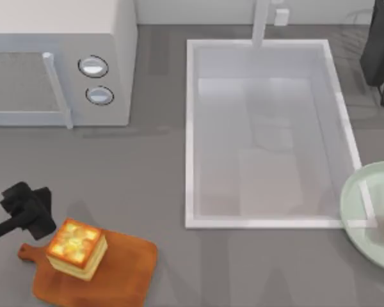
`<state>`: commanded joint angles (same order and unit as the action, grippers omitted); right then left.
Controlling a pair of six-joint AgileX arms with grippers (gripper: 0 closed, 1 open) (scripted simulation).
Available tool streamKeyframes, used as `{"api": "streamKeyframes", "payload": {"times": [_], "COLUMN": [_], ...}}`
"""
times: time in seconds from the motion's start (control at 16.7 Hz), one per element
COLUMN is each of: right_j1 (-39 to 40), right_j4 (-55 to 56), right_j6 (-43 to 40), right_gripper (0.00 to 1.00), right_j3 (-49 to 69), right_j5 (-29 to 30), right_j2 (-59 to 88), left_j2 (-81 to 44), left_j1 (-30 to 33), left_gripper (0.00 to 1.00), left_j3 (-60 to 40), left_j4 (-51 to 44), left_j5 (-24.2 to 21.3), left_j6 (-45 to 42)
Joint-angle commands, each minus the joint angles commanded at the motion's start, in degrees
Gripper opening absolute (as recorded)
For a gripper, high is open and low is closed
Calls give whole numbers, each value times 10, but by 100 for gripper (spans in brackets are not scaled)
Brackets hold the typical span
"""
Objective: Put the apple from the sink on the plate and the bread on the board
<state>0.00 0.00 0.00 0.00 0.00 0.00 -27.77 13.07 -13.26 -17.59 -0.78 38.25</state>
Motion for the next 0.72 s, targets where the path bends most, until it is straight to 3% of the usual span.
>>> {"api": "streamKeyframes", "payload": {"times": [0.36,0.54,0.72], "right_j1": [0,0,0], "right_j4": [0,0,0], "right_j6": [0,0,0], "right_gripper": [100,100,100], "right_j3": [0,0,0], "right_j5": [0,0,0], "right_j2": [0,0,0], "left_j2": [216,268,278], "left_j1": [-93,-122,-131], "left_gripper": [100,100,100], "left_j3": [110,129,133], "left_j4": [123,164,176], "left_j5": [3,7,8], "left_j6": [-295,-366,-383]}}
